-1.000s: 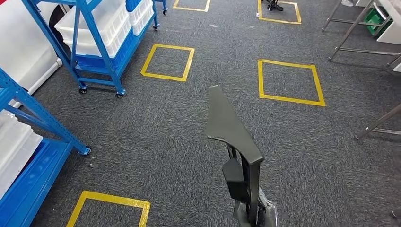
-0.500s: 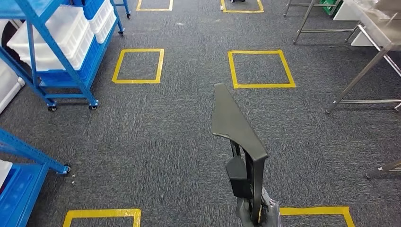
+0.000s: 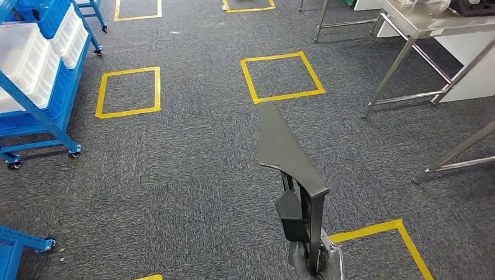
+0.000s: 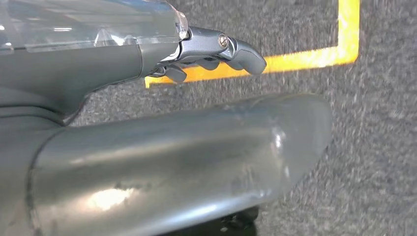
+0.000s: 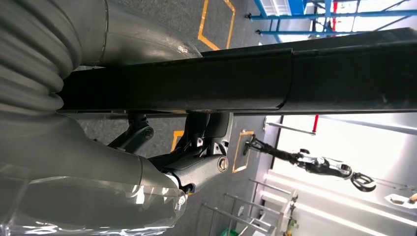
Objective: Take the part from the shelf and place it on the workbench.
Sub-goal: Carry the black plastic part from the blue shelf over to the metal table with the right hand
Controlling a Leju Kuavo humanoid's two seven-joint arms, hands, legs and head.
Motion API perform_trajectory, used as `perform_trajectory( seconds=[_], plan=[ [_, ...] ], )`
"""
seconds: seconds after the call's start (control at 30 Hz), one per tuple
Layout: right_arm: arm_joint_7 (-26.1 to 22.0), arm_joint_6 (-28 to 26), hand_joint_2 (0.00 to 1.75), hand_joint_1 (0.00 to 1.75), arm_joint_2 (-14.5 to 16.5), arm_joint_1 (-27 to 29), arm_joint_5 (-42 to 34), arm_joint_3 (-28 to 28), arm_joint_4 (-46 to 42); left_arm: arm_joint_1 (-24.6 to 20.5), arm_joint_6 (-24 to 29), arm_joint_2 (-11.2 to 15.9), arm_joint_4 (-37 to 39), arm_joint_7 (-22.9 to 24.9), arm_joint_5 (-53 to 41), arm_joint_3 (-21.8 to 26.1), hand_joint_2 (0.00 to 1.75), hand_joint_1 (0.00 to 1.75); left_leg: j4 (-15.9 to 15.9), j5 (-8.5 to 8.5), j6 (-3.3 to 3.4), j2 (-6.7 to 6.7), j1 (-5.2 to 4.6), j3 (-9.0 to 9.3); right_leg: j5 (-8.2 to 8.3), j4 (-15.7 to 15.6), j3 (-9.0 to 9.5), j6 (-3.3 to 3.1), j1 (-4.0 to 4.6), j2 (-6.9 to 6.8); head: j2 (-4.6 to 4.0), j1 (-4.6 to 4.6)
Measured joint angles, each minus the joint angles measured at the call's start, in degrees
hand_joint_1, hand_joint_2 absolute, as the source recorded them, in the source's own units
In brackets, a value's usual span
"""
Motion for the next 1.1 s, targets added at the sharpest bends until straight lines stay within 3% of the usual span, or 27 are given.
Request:
perform_trajectory(
  seconds=[0.07,0.13,0.17,0.23,0.3,0.37,0.43,0.5,0.57,0.63,0.67,0.7,0.73,0.8,0.87,0.93,0.97,1.0,1.1],
  plan=[
    [0.0,0.0,1.75,1.75,0.0,-0.3,0.0,0.0,0.0,0.0,0.0,0.0,0.0,0.0,-0.1,0.0,0.00,0.00,-0.4,0.09,0.47,1.60,-0.11,0.12,-3.44,6.5,-3.24,0.46,0.04,-3.46,0.00,0.43],
    [0.0,0.1,1.75,1.75,-0.1,-0.4,0.1,-0.1,0.1,0.1,0.0,0.1,0.0,0.0,-0.2,0.0,0.00,0.00,-0.4,-0.05,0.60,3.32,-0.23,0.14,-5.67,13.0,-6.67,0.80,-0.17,-4.36,0.00,0.53],
    [0.0,0.1,1.75,1.75,-0.1,-0.4,0.1,-0.1,0.2,0.1,-0.1,0.1,0.0,0.0,-0.3,0.0,0.00,0.00,-0.4,-0.16,0.58,4.13,-0.24,0.21,-5.24,13.8,-7.13,0.88,-0.27,-4.50,0.00,0.55],
    [0.0,0.1,1.75,1.75,-0.1,-0.5,0.3,-0.1,0.3,0.0,-0.3,0.1,0.0,0.0,-0.4,0.0,0.00,0.00,-0.4,-0.46,0.38,5.50,-0.24,0.60,-1.70,8.7,-4.56,0.75,-0.35,-5.34,-0.01,0.56],
    [0.0,0.1,1.75,1.75,-0.1,-0.7,0.5,-0.1,0.3,-0.1,-0.5,0.1,0.0,-0.1,-0.6,0.0,0.00,0.00,-0.4,-0.91,-0.08,6.57,-0.41,1.11,1.24,0.8,-0.47,0.18,0.12,-7.85,-0.01,0.57],
    [0.0,0.1,1.75,1.75,-0.1,-1.0,0.7,-0.1,0.3,-0.1,-0.6,0.1,0.0,-0.2,-0.8,0.0,0.00,0.00,-0.3,-1.32,-0.67,7.67,-0.63,1.47,1.72,-2.5,1.08,-0.40,0.71,-9.10,-0.01,0.54],
    [0.0,0.1,1.75,1.75,-0.1,-1.0,0.7,-0.1,0.3,-0.3,-0.6,0.1,0.0,-0.3,-0.9,0.0,0.00,0.00,-0.4,-1.68,-1.26,8.54,-0.66,1.81,1.75,-2.8,1.08,-0.95,0.68,-7.84,-0.01,0.52],
    [0.0,0.1,1.75,1.75,0.0,-1.1,0.7,-0.1,0.3,-0.4,-0.6,0.1,0.0,-0.4,-0.9,0.0,0.00,0.00,1.3,-3.05,-1.77,6.56,-0.49,1.45,2.00,-3.4,1.44,-1.62,0.31,-6.57,-0.01,0.44],
    [0.0,0.2,1.75,1.75,0.0,-1.4,0.7,0.0,0.3,-0.3,-0.6,0.1,0.0,-0.4,-0.9,0.0,0.00,0.00,7.4,-6.35,-2.02,3.47,-0.30,-1.30,2.08,-3.7,1.72,-2.19,0.15,-5.35,-0.02,0.28],
    [0.0,0.2,1.75,1.75,0.0,-1.5,0.7,0.0,0.3,-0.1,-0.6,0.1,0.0,-0.4,-0.9,0.0,0.00,0.00,14.7,-8.96,-2.14,2.53,-0.24,-5.08,2.00,-3.6,1.79,-2.45,0.18,-3.83,-0.01,0.22],
    [0.0,0.2,1.75,1.75,0.0,-1.5,0.7,0.0,0.4,0.0,-0.6,0.1,0.0,-0.3,-0.9,0.0,0.00,0.00,16.1,-8.71,-2.20,2.43,-0.22,-6.08,1.93,-3.5,1.85,-2.44,0.18,-2.95,-0.01,0.22],
    [0.0,0.2,1.75,1.75,0.0,-1.5,0.7,0.0,0.4,0.1,-0.6,0.1,0.0,-0.3,-0.9,0.0,0.00,0.00,15.2,-7.24,-2.22,2.34,-0.16,-6.04,1.84,-3.3,1.95,-2.36,0.15,-2.04,-0.01,0.22],
    [0.0,0.2,1.75,1.75,0.0,-1.5,0.7,0.0,0.4,0.1,-0.6,0.2,0.0,-0.2,-1.0,0.0,0.00,0.00,12.3,-4.93,-2.23,2.03,-0.05,-5.06,1.68,-3.1,2.05,-2.20,0.08,-1.15,-0.02,0.22],
    [0.0,0.1,1.75,1.75,0.0,-1.5,0.7,0.0,0.4,0.0,-0.4,0.2,0.0,-0.2,-1.0,0.0,0.00,0.00,5.0,-1.31,-2.20,-0.50,0.30,-2.28,1.20,-2.3,1.96,-1.64,-0.05,0.43,-0.01,0.16],
    [0.0,0.1,1.75,1.75,-0.1,-1.4,0.7,-0.1,0.4,-0.1,-0.2,0.2,0.0,-0.4,-1.1,0.0,0.00,0.00,1.8,-0.66,-1.96,-2.69,0.41,-1.04,0.99,-1.8,1.38,-0.89,-0.15,1.72,0.00,0.06],
    [0.0,0.0,1.75,1.75,-0.1,-1.1,0.8,-0.1,0.4,-0.3,0.0,0.2,0.0,-0.6,-1.3,0.0,0.00,0.00,1.6,-0.62,-1.34,-2.07,0.31,-1.00,1.21,-1.8,0.88,-0.15,-0.31,2.92,0.01,-0.01],
    [0.0,0.0,1.75,1.75,-0.1,-0.9,0.8,-0.1,0.3,-0.3,0.1,0.1,0.0,-0.6,-1.4,0.0,0.00,0.00,1.3,-0.48,-0.97,-1.40,0.33,-0.93,1.09,-1.6,0.69,0.15,-0.33,2.58,0.01,-0.01],
    [0.0,0.0,1.75,1.75,-0.1,-0.7,0.8,-0.2,0.2,-0.3,0.2,0.0,0.0,-0.8,-1.5,0.0,0.00,0.00,1.1,-0.34,-0.56,-0.70,0.40,-0.84,0.47,-0.6,0.22,0.41,-0.26,1.38,0.01,0.21],
    [0.0,0.0,1.75,1.75,-0.1,-0.3,0.9,-0.2,-0.3,-0.1,0.3,-0.1,0.0,-1.0,-1.6,0.0,0.00,0.00,0.7,-0.34,0.25,1.78,0.20,-0.71,-4.26,8.3,-4.28,1.00,-0.11,-3.46,0.00,0.93]
  ],
)
